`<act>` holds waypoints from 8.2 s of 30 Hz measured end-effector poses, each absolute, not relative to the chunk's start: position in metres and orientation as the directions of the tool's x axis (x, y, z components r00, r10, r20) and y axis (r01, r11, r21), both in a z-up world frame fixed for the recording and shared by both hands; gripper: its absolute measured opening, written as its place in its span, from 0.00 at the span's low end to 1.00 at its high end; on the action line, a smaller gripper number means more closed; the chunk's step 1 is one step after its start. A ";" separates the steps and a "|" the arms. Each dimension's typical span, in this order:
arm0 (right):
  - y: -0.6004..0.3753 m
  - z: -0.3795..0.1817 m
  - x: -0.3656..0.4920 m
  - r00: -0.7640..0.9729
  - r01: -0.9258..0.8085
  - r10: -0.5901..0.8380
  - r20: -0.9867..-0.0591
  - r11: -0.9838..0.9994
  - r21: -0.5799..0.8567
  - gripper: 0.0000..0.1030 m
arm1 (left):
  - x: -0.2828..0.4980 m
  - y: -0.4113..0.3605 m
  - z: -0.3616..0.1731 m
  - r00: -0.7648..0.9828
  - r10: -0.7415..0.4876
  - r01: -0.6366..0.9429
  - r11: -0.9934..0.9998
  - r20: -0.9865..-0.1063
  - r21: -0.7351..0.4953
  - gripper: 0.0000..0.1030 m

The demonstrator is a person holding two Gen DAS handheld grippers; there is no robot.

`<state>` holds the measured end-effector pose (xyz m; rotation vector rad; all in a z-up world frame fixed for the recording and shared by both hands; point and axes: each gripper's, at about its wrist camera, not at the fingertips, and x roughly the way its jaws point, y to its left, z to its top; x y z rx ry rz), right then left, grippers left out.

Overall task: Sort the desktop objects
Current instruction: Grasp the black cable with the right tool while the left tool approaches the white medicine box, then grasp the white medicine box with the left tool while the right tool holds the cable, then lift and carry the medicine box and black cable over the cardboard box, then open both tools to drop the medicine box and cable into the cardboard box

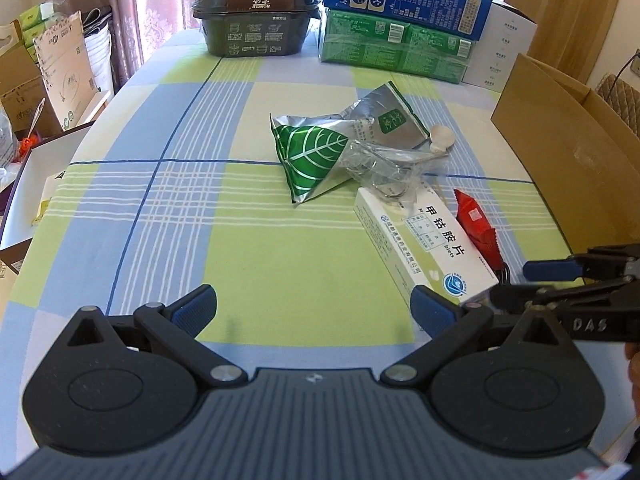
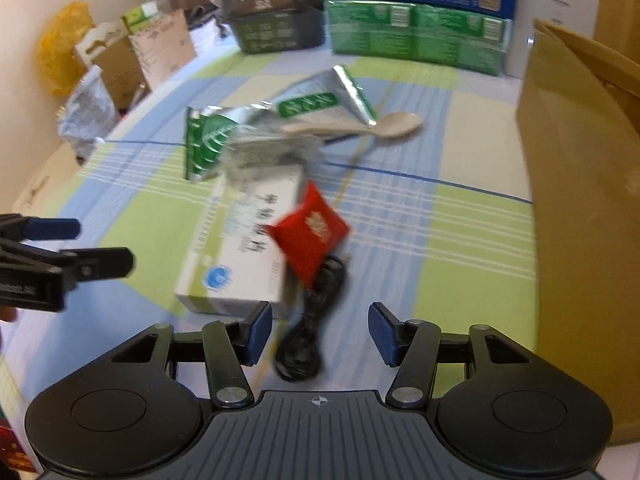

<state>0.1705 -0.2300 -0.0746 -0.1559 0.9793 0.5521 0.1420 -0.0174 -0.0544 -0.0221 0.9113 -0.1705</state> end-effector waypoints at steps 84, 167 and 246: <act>-0.256 -0.069 0.127 0.385 -0.496 0.391 -0.836 0.852 0.171 0.27 | 0.079 -0.081 -0.066 0.522 -0.185 0.311 0.950 -0.833 -0.017 0.74; -0.388 0.117 0.132 0.701 -0.390 0.392 -0.596 0.910 0.140 0.17 | 0.081 -0.205 0.082 0.639 -0.331 0.414 0.909 -0.695 -0.053 0.65; -0.492 0.086 0.182 0.688 -0.255 0.332 -0.645 0.943 0.214 0.48 | 0.137 -0.273 0.057 0.612 -0.333 0.427 0.903 -0.717 -0.055 0.77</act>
